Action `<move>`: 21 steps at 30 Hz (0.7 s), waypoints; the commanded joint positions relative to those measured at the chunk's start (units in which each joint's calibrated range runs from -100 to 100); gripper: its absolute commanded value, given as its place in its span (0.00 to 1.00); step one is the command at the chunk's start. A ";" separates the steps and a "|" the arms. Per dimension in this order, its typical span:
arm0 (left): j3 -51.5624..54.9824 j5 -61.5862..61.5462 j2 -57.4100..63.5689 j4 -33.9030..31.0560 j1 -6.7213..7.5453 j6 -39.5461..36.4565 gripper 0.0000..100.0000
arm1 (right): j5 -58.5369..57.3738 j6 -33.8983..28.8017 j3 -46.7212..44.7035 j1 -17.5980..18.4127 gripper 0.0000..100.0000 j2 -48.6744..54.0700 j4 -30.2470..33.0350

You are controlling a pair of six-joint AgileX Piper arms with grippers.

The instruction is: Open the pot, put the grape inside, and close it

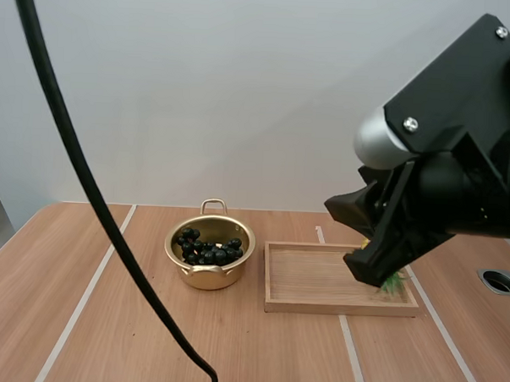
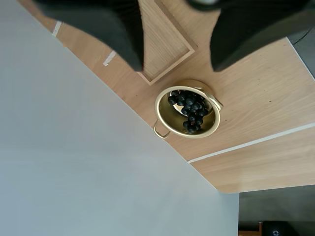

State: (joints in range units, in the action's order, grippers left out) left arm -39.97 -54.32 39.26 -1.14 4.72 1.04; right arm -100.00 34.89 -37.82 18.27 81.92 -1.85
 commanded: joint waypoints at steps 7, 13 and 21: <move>-0.23 1.91 0.28 -0.36 0.16 -0.13 0.00 | 0.00 -1.02 -0.69 -0.16 0.00 4.01 0.49; -0.23 -3.59 0.28 -0.36 0.16 -0.15 0.00 | 0.00 -1.02 -0.69 -0.16 0.00 4.01 0.49; -0.23 -30.02 -2.10 -0.36 0.16 -0.34 0.00 | 0.00 -1.00 -0.69 -0.16 0.00 4.01 0.35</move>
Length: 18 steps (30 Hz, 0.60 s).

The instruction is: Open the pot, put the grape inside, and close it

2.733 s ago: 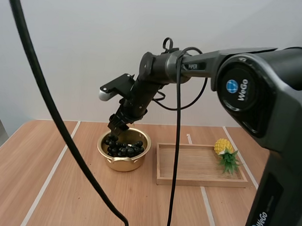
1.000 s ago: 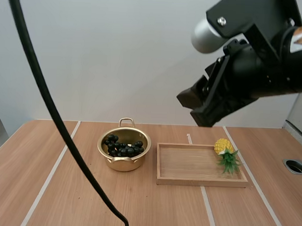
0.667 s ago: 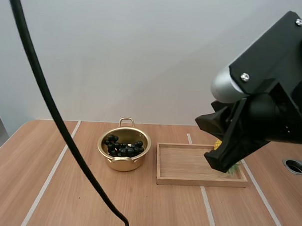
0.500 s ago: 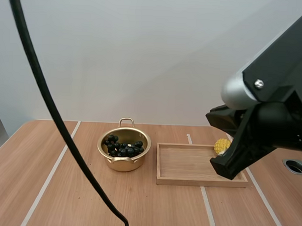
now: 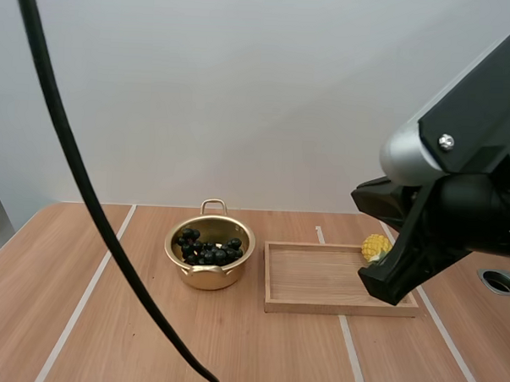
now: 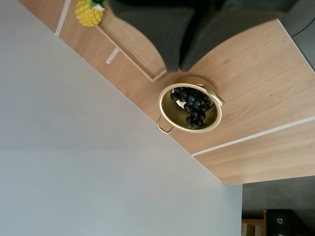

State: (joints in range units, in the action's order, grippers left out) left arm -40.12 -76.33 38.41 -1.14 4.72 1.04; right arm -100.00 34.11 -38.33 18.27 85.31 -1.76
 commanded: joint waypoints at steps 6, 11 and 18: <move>-0.08 -22.75 -3.73 -0.36 0.16 1.03 0.00 | 0.00 -0.22 -0.18 -0.16 0.00 0.62 -0.02; 2.29 -23.67 -5.43 1.14 0.16 4.82 0.00 | 0.00 -0.22 -0.18 -0.16 0.00 0.62 -0.02; 15.71 -23.67 -5.88 1.14 0.16 8.15 0.00 | 0.00 -0.22 -0.18 -0.16 0.00 0.62 -0.02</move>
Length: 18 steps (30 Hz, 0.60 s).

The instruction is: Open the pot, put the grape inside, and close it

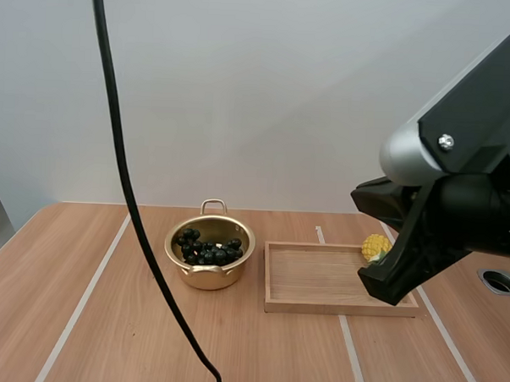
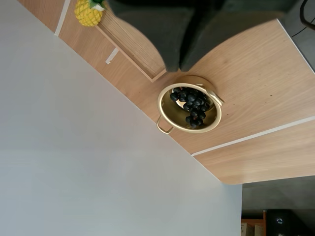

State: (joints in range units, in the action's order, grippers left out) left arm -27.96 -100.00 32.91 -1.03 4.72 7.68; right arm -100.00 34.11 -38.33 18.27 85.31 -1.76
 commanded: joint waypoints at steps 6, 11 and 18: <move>16.64 0.00 -0.38 5.55 0.16 7.86 0.00 | 0.00 -0.22 -0.18 -0.16 0.00 0.62 -0.02; 24.90 0.00 -0.38 8.03 0.16 13.45 0.00 | 0.00 -0.22 -0.18 -0.16 0.00 0.62 -0.02; 33.96 0.00 -4.25 8.03 0.16 17.98 0.00 | 0.00 -0.22 -0.18 -0.16 0.00 0.62 -0.23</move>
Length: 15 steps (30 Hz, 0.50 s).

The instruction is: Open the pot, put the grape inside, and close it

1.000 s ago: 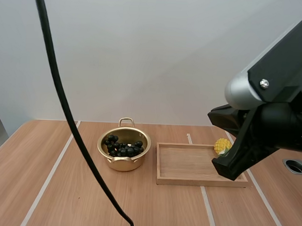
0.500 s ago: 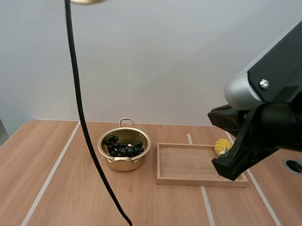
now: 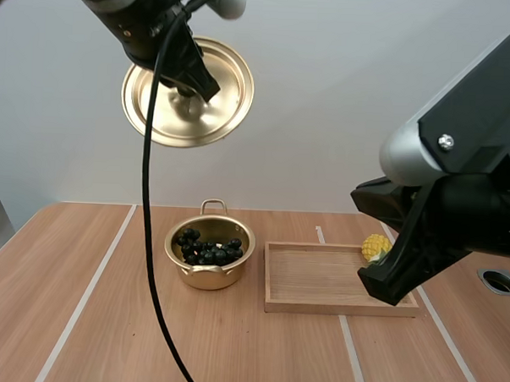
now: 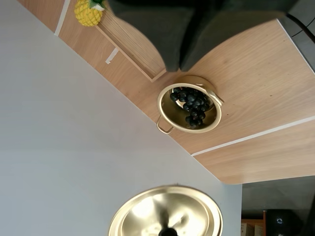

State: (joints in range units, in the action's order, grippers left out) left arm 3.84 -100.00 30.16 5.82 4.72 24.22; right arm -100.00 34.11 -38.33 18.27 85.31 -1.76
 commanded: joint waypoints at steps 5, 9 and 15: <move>4.60 0.00 -6.70 1.19 0.16 3.50 0.00 | 0.00 -0.22 -0.18 -0.16 0.00 0.62 -1.46; 4.70 0.00 -11.18 2.72 0.16 5.61 0.00 | 0.00 -0.22 -0.18 -0.16 0.00 0.62 -1.98; 5.00 0.00 -17.42 3.77 0.16 7.11 0.00 | 0.00 0.15 -0.18 -0.16 0.00 0.62 -1.57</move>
State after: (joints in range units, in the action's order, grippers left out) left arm 8.59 -100.00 14.38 8.27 4.72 30.57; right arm -100.00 34.03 -38.33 18.27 85.31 -3.44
